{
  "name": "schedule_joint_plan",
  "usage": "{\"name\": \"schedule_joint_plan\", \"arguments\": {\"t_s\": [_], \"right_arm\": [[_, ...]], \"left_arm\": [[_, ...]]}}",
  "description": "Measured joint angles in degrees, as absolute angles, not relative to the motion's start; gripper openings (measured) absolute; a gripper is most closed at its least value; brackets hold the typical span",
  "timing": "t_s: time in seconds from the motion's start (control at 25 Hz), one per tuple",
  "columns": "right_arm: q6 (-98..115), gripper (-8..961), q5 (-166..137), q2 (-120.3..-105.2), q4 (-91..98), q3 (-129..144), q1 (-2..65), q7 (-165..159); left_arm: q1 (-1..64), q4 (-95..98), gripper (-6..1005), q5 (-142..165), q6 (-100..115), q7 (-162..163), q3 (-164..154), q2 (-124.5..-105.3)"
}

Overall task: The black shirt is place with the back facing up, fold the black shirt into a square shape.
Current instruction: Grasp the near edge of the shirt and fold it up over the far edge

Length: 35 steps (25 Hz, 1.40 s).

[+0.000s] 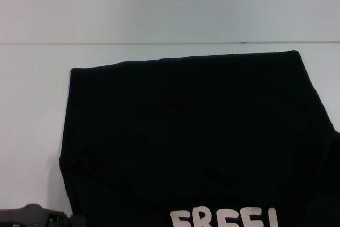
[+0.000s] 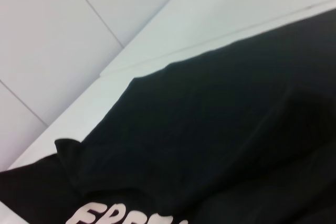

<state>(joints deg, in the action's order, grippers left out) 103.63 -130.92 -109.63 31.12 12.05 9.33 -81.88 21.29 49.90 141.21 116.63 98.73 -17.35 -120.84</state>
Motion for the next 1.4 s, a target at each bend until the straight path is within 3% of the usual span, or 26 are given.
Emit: {"name": "schedule_joint_plan", "arguments": {"t_s": [0.28,0.84,1.12,1.4], "right_arm": [[103.2,29,-131.1,-109.54,31.0,10.1,11.5,-81.8],[97.1,30,-130.4,-107.57,30.7,3.8,25.5,-85.5],[82.3,30,-130.5,-109.27,28.4,5.3,33.6,-86.1],[64.3,30,-130.4,-110.99,21.9,8.3,40.1,-86.3]], "left_arm": [[22.9,49.5,5,141.3,116.8,97.6,-17.8,-120.51],[38.4,40.3,4,140.5,93.3,103.9,-12.7,-115.16],[43.3,36.0,5,140.5,76.4,105.1,-13.9,-115.04],[45.5,32.7,5,140.4,59.2,105.2,-18.1,-116.60]]}}
